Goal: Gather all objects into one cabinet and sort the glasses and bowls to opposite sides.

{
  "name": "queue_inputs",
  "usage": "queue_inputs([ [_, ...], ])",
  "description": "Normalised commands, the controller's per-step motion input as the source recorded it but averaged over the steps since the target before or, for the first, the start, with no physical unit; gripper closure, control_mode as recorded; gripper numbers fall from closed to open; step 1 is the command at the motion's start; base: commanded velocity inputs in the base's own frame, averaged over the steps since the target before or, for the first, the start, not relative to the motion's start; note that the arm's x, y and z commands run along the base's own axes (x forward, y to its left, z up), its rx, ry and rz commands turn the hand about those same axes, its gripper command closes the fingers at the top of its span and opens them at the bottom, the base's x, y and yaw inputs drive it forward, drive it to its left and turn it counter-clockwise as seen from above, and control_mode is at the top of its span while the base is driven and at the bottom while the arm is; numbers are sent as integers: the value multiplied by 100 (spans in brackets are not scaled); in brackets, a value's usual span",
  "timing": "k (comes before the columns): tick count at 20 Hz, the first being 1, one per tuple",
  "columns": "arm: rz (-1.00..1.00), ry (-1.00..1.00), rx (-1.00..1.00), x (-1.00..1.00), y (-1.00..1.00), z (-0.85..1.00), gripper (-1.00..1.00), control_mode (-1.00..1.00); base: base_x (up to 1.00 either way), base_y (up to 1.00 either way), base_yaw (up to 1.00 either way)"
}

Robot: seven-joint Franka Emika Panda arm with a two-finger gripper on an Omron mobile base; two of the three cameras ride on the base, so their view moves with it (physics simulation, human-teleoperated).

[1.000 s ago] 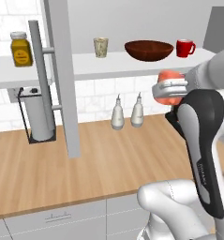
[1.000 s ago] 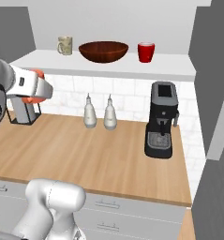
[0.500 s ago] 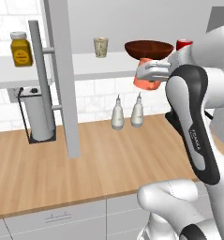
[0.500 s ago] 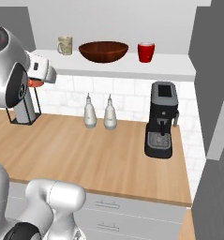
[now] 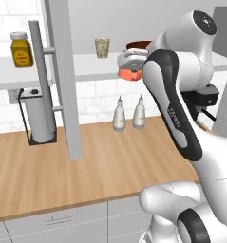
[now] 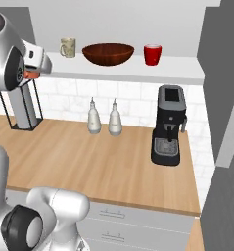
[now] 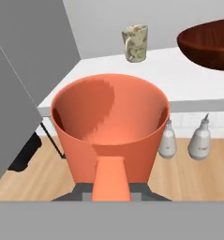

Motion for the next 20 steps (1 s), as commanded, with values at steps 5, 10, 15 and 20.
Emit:
queue_inputs([
  [5,0,6,-2,47,29,4,100,-100,0,0,0],
  [10,0,3,-1,41,19,0,100,-100,0,0,0],
  [15,0,2,0,45,14,0,100,-100,0,0,0],
  [20,0,4,0,57,18,-2,100,-100,0,0,0],
])
